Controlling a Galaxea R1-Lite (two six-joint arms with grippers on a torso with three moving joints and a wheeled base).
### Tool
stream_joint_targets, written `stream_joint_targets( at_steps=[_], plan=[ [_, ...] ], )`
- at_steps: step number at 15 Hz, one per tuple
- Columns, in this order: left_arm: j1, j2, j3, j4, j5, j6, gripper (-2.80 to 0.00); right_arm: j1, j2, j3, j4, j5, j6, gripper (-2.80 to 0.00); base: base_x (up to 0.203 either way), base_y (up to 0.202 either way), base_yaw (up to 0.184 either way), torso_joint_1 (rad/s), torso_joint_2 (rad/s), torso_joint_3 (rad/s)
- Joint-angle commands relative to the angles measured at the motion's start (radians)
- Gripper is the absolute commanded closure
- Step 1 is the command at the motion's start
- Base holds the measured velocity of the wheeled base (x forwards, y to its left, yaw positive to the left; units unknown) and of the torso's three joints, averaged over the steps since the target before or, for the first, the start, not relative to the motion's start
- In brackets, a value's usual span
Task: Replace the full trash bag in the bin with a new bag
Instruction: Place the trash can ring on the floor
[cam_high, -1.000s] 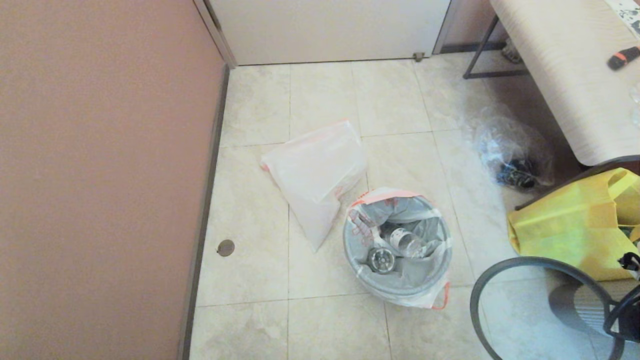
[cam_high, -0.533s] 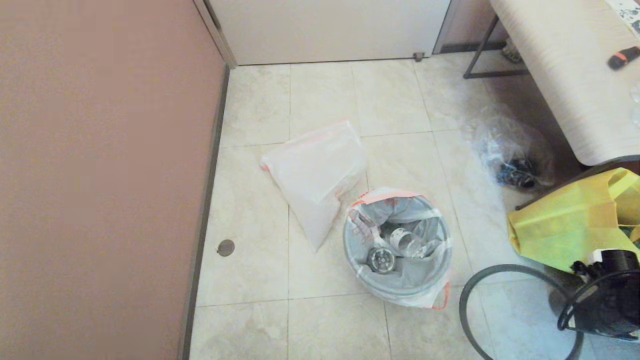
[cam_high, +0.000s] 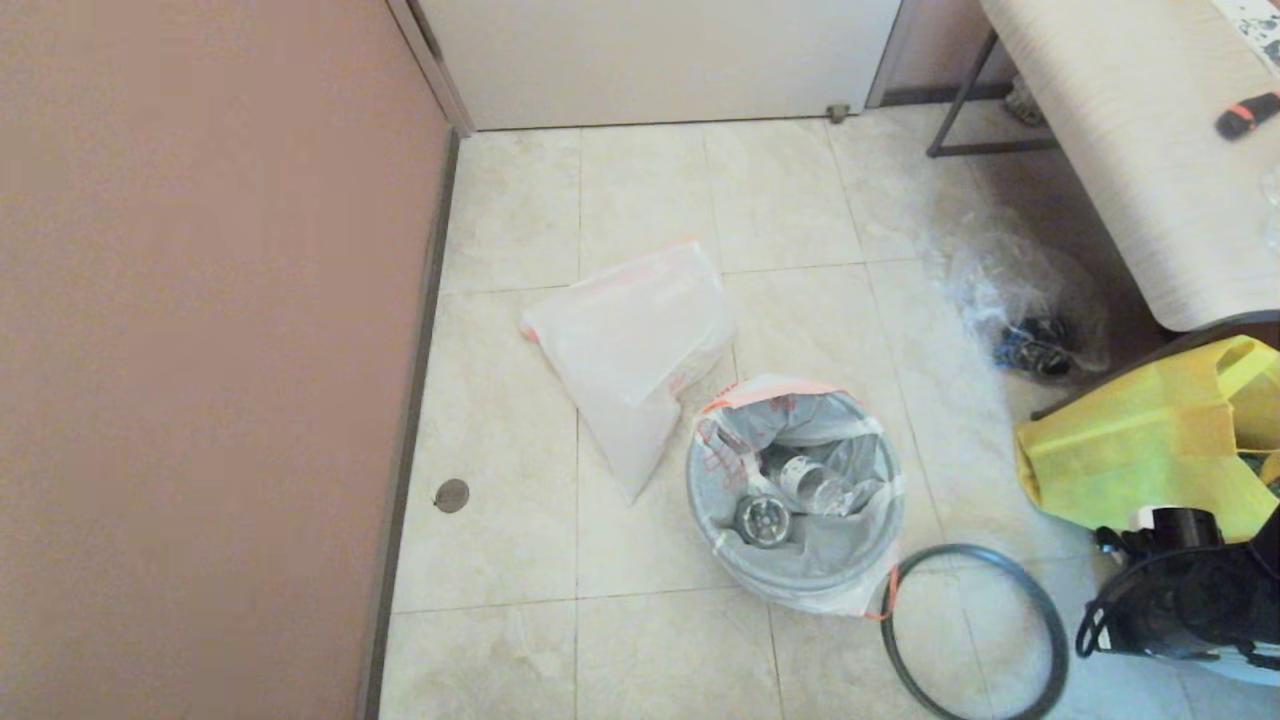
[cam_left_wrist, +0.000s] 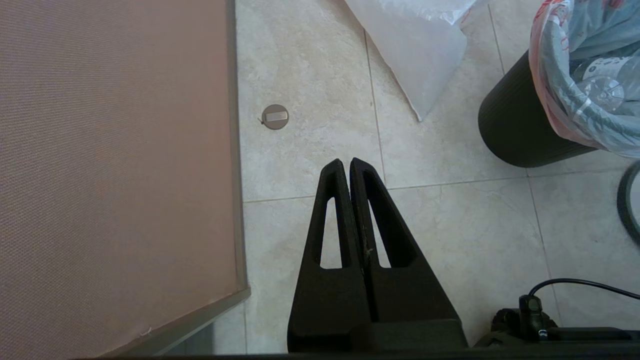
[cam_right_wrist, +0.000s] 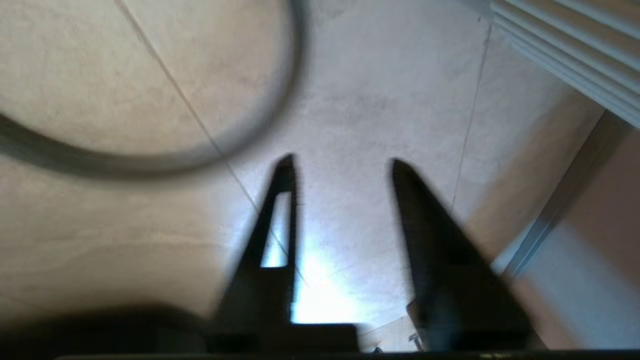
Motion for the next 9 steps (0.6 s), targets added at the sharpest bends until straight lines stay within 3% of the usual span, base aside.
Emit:
stream_joint_targets(
  at_steps=[1,6,7,8,9],
  plan=[
    [-0.001,0.001,0.000,0.001,0.001,0.000,0.00,-0.004,-0.047,0.036,-0.003,0.000,0.000,-2.80,0.000,0.000,0.000,0.000,0.00,0.000],
    [0.000,0.001,0.000,0.001,0.001,0.000,0.00,0.010,-0.275,0.212,-0.004,0.055,-0.001,-2.80,0.000,0.000,0.000,0.000,0.00,0.000],
    [-0.001,0.001,0.000,0.001,0.001,0.000,0.00,0.026,-0.311,0.242,-0.005,0.066,-0.001,-1.69,0.000,0.000,0.000,0.000,0.00,0.000],
    [-0.001,0.001,0.000,0.001,0.001,0.000,0.00,0.041,-0.338,0.257,-0.005,0.087,0.005,0.00,0.000,0.000,0.000,0.000,0.00,0.000],
    [0.001,0.001,0.000,0.001,0.001,0.000,0.00,0.074,-0.366,0.276,-0.004,0.124,0.051,0.00,0.000,0.000,0.000,0.000,0.00,0.000]
  ],
)
